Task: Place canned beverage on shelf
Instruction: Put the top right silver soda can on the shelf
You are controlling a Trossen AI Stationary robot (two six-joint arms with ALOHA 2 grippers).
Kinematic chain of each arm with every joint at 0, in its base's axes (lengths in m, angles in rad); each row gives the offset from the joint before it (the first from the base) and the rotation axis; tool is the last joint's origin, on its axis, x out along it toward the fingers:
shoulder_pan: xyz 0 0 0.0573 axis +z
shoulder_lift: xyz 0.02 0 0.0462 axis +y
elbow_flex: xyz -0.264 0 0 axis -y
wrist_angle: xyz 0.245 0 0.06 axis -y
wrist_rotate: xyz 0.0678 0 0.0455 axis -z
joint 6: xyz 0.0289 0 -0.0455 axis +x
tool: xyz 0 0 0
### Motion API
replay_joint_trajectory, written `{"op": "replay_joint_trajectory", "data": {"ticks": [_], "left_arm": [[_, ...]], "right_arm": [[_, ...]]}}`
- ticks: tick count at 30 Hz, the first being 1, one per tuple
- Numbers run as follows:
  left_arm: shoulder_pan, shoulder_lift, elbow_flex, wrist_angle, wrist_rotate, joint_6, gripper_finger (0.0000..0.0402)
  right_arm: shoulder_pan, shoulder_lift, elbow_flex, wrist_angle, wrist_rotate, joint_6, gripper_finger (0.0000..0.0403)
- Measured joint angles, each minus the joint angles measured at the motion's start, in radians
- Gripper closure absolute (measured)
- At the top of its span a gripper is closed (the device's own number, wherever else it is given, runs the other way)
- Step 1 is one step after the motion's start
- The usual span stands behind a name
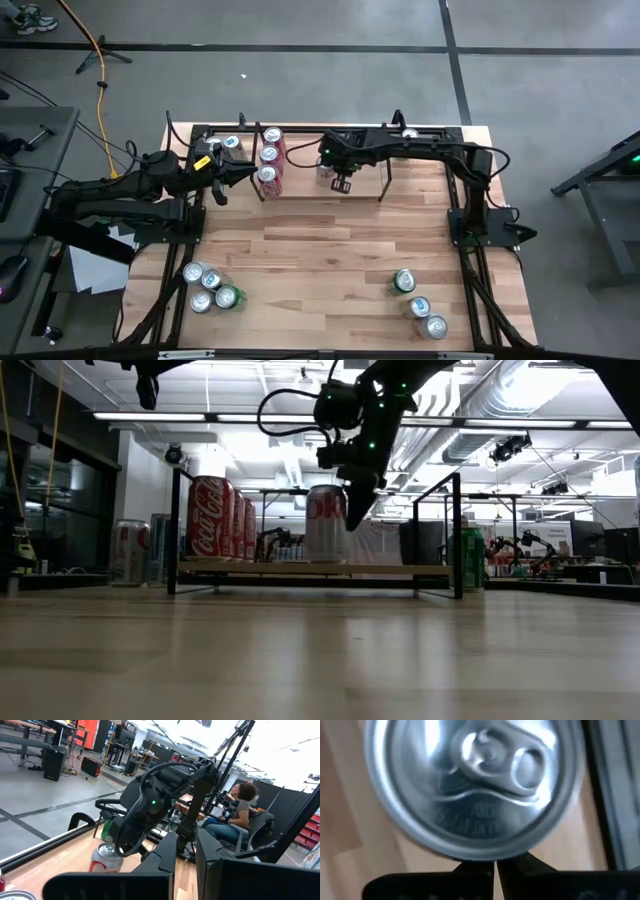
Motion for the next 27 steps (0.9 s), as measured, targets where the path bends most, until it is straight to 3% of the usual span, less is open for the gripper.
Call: {"op": "replay_joint_trajectory", "data": {"ticks": [5,12,27], "left_arm": [[0.0,0.0,0.0,0.0,0.0,-0.001,0.0401],[0.0,0.0,0.0,0.0,0.0,-0.002,0.0401],[0.0,0.0,0.0,0.0,0.0,-0.003,0.0401]], "right_arm": [[-0.001,0.0,0.0,0.086,0.035,-0.003,0.0403],[0.005,0.0,0.0,0.19,-0.033,0.059,0.0403],[0.043,0.002,0.0,0.346,-0.066,0.09,0.0403]]}}
